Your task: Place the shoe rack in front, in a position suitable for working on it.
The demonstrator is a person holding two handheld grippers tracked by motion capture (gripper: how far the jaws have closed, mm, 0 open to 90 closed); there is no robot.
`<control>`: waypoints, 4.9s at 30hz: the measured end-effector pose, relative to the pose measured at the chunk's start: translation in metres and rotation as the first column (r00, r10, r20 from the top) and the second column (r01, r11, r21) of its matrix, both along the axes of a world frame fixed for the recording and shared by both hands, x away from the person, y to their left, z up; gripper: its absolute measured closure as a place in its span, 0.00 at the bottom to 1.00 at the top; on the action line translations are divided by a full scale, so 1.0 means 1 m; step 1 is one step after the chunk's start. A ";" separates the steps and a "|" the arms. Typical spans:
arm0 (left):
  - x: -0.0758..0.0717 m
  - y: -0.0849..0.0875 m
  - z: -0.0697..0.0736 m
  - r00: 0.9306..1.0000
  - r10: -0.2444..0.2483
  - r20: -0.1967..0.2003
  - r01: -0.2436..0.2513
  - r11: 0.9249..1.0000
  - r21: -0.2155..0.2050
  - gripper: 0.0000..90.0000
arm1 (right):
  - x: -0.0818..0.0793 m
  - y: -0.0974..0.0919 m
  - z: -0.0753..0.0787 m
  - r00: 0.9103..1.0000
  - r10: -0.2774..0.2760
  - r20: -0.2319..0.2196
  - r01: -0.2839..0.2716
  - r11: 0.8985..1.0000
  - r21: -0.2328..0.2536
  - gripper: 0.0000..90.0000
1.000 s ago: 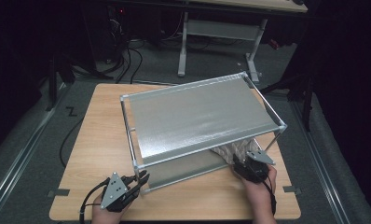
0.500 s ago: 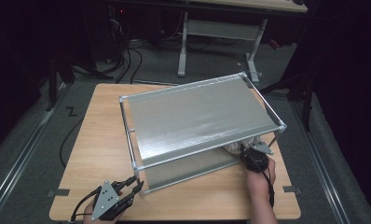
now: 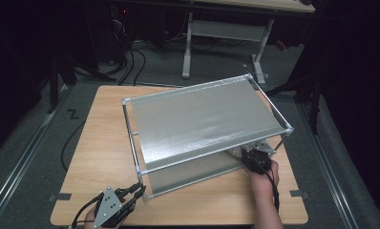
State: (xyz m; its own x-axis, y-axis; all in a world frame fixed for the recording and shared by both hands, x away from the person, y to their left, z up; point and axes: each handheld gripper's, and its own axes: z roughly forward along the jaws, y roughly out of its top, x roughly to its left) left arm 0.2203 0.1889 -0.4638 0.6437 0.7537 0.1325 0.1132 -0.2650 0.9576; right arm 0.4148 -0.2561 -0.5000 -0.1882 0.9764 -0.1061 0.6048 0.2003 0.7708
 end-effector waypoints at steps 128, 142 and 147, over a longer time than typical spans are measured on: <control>0.011 -0.031 0.001 0.991 -0.133 0.001 0.133 0.991 -0.010 0.88 | -0.106 0.199 0.002 0.718 0.695 -0.043 -0.695 0.719 0.011 0.65; 0.015 -0.031 0.001 0.992 -0.123 -0.001 0.123 0.992 -0.016 0.88 | -0.085 0.161 0.002 0.809 0.587 -0.025 -0.587 0.807 -0.070 0.65; 0.018 -0.029 0.000 0.994 -0.113 -0.005 0.113 0.993 -0.026 0.88 | -0.073 0.133 0.001 0.871 0.491 -0.029 -0.492 0.868 -0.068 0.65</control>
State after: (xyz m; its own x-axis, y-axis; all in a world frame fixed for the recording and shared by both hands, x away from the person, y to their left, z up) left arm 0.2384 0.1599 -0.4635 0.7255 0.6795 0.1093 0.0904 -0.2515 0.9636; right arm 0.3419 -0.1226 -0.4986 -0.6434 0.7472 -0.1665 0.4215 0.5273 0.7377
